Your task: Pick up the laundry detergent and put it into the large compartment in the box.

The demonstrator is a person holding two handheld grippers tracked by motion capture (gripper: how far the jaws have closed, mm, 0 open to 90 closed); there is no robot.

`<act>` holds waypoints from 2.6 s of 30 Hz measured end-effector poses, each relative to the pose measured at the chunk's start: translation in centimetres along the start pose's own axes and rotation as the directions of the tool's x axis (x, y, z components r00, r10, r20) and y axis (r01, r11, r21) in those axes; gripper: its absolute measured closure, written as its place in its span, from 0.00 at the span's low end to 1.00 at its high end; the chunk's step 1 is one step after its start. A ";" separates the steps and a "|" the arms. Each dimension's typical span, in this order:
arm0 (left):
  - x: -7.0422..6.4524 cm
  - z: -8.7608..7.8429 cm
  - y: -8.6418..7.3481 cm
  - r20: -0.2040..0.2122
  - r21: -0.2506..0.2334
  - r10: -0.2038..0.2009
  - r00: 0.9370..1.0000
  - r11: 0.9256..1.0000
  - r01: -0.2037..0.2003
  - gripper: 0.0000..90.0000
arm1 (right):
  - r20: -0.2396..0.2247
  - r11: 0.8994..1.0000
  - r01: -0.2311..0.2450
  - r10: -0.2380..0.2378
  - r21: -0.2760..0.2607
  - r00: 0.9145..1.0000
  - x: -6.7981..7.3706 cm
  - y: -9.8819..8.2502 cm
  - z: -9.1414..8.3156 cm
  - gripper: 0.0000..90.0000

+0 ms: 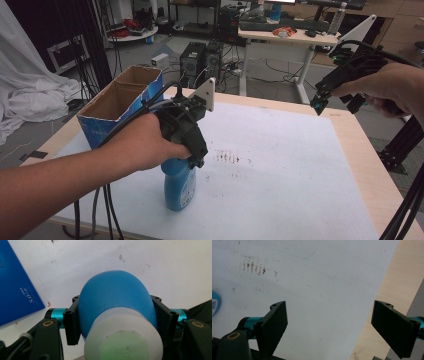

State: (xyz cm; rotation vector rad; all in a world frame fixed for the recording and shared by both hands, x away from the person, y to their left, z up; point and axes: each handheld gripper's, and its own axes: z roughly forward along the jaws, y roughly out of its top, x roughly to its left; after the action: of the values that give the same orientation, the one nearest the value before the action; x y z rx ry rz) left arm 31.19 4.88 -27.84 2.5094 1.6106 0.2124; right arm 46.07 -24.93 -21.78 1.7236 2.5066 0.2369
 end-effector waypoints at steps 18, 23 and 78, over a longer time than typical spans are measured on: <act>0.7 -5.8 1.5 -0.004 -0.009 0.052 0.999 0.999 -0.052 0.40 | -0.001 1.000 0.011 -0.011 -0.002 1.000 0.5 -0.1 -0.1 0.14; 1.4 -7.3 2.0 -0.006 -0.023 0.035 0.999 0.999 -0.035 0.40 | -0.002 1.000 0.015 -0.015 -0.001 1.000 0.7 -0.2 -0.2 0.14; 14.9 -17.1 4.0 -0.067 -0.016 -0.074 0.995 0.997 0.073 0.41 | 0.003 0.999 0.040 -0.041 0.017 0.999 1.2 0.1 0.4 0.14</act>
State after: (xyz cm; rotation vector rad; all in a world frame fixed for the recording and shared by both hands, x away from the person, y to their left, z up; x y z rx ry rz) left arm 37.51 17.69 -9.79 2.4529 1.7175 0.3006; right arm 45.80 -23.70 -22.11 1.6760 2.5458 0.2105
